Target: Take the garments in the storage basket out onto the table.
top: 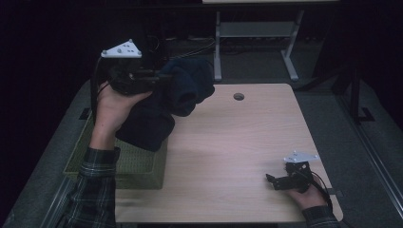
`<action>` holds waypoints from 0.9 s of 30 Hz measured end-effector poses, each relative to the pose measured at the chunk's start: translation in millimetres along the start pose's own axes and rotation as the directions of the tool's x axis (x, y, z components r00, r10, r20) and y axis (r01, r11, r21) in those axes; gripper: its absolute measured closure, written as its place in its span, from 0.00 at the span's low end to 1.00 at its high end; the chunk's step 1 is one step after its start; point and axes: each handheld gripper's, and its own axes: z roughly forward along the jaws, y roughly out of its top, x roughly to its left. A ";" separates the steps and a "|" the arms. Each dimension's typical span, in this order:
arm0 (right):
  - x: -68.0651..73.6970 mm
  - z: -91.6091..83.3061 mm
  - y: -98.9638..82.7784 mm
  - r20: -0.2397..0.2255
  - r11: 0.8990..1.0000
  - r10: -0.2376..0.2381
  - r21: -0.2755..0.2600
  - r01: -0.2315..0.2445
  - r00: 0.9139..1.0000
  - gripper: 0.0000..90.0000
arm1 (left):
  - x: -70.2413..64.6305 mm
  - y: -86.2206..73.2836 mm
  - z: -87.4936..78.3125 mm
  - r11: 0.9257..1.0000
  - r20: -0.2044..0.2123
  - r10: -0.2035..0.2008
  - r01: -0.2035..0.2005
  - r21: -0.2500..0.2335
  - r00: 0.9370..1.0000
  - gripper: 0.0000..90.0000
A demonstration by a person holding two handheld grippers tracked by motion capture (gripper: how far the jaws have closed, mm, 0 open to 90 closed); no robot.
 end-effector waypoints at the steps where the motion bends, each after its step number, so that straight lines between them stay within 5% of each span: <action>1: 0.1 -0.1 0.0 0.000 1.000 0.001 0.000 -0.001 1.000 0.00 | -1.5 0.6 2.8 1.000 0.004 0.002 -0.002 -0.001 1.000 0.87; 17: 0.0 -0.2 0.0 0.001 1.000 -0.001 0.001 0.001 1.000 0.00 | -30.1 8.9 47.0 1.000 0.088 0.028 -0.027 -0.012 0.996 0.87; 27: 0.0 -0.2 0.0 0.001 1.000 0.003 0.000 -0.003 1.000 0.00 | -49.7 2.9 77.6 0.999 0.160 0.022 -0.018 -0.027 0.987 0.87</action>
